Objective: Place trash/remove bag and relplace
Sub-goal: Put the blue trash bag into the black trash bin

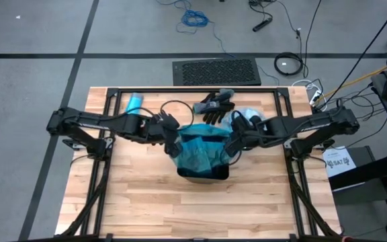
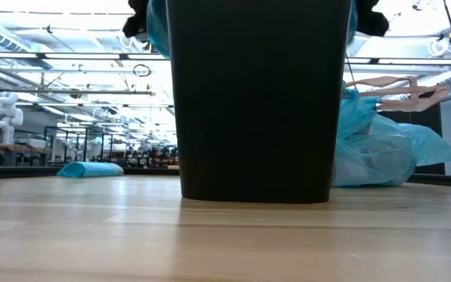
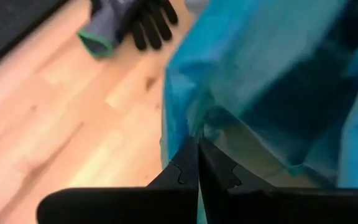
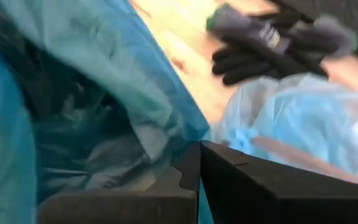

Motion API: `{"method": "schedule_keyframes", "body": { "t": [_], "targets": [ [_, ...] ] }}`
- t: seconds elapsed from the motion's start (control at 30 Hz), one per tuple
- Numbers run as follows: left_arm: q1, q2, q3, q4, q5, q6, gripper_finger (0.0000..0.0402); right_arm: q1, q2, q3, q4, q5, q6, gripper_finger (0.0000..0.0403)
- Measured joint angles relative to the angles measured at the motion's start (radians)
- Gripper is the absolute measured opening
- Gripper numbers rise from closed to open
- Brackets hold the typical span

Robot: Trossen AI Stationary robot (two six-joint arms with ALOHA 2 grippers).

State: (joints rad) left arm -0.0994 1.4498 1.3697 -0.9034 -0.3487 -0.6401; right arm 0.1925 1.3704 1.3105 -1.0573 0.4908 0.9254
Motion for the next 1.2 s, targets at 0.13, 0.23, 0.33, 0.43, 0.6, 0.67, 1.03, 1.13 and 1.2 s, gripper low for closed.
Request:
{"method": "schedule_keyframes", "body": {
  "t": [0.13, 0.23, 0.33, 0.43, 0.6, 0.67, 1.03, 1.13, 1.2],
  "targets": [
    [-0.001, 0.041, 0.0, -0.001, 0.047, -0.009, 0.0002, 0.018, -0.004, -0.064, 0.041, -0.022, 0.06, 0.0],
    [-0.001, 0.063, 0.0, -0.002, 0.098, -0.009, 0.0002, 0.047, -0.007, -0.095, 0.049, -0.027, 0.102, 0.0],
    [-0.002, 0.077, 0.0, -0.004, 0.129, -0.009, 0.0002, 0.075, -0.007, -0.11, 0.049, -0.023, 0.139, 0.0],
    [-0.006, 0.078, 0.0, -0.004, 0.136, -0.012, 0.0002, 0.087, -0.011, -0.11, 0.05, -0.016, 0.145, 0.0],
    [-0.006, 0.033, 0.0, 0.0, 0.136, -0.05, 0.0002, 0.091, -0.048, -0.11, 0.051, -0.007, 0.163, 0.0],
    [-0.006, 0.007, 0.0, 0.002, 0.136, -0.058, 0.0002, 0.091, -0.072, -0.11, 0.051, 0.002, 0.163, 0.0],
    [-0.008, -0.11, 0.0, 0.014, 0.133, -0.058, 0.0002, 0.091, -0.198, -0.11, 0.051, 0.016, 0.154, 0.0],
    [-0.008, -0.114, 0.0, 0.014, 0.123, -0.054, 0.0002, 0.091, -0.215, -0.11, 0.056, 0.016, 0.137, 0.0],
    [-0.008, -0.114, 0.0, 0.015, 0.104, -0.059, 0.0002, 0.091, -0.221, -0.11, 0.083, 0.017, 0.114, 0.0]
  ]
}}
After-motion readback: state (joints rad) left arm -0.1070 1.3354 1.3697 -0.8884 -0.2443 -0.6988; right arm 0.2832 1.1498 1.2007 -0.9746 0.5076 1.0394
